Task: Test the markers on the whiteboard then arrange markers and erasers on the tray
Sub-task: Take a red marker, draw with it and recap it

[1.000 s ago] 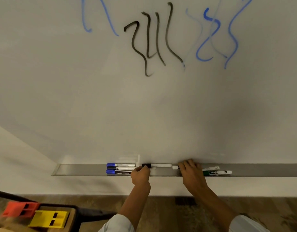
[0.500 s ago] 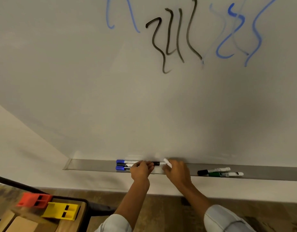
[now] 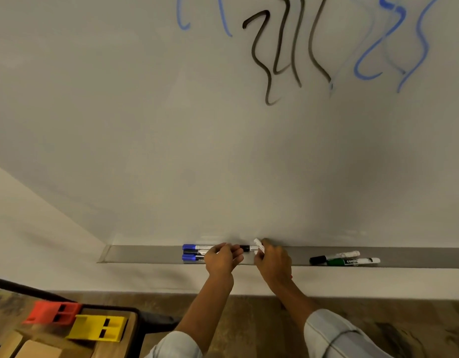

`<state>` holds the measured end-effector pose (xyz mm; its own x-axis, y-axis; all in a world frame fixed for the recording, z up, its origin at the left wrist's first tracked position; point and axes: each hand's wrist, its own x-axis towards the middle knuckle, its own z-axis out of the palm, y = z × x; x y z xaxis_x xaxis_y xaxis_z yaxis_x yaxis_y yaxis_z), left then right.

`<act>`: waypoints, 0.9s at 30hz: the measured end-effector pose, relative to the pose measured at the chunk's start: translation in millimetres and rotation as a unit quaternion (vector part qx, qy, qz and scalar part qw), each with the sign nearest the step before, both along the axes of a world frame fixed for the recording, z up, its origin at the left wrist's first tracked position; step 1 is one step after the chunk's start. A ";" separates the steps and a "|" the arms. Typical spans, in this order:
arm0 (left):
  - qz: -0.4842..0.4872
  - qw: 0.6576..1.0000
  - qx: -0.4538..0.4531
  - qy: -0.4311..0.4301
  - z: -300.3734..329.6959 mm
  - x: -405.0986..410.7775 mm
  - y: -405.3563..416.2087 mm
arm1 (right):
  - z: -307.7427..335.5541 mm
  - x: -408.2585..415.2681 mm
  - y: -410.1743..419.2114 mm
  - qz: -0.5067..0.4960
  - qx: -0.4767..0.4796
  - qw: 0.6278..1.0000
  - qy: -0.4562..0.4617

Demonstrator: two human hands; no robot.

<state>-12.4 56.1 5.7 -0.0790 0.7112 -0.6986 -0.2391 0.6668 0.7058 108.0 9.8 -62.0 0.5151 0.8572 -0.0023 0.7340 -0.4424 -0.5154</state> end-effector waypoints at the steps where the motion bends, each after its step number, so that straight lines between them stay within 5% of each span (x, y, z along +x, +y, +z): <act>1: -0.005 1.000 0.000 0.001 0.7 0.4 -0.3 | -2.1 0.3 -0.4 -0.006 0.008 1.000 0.002; 16: -0.068 0.998 -0.008 0.008 7.7 -5.3 -2.6 | -11.6 -22.2 6.9 -0.129 0.053 0.987 0.083; 19: -0.070 0.995 -0.023 -0.065 11.5 -2.0 -2.2 | -12.7 -8.5 -9.1 -0.143 0.092 0.976 0.133; 23: -0.076 0.974 -0.047 -0.207 15.4 14.0 -4.0 | 4.3 23.2 -32.4 -0.152 0.136 0.911 0.357; 27: -0.153 0.959 -0.055 -0.233 16.1 45.9 -21.4 | 21.5 51.4 -65.3 -0.212 0.145 0.816 0.517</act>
<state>33.5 34.7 21.8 0.4603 0.5721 -0.6789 -0.2939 0.8198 0.4915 159.4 -55.5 -40.5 0.6165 0.6442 -0.4527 -0.3476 -0.2932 -0.8906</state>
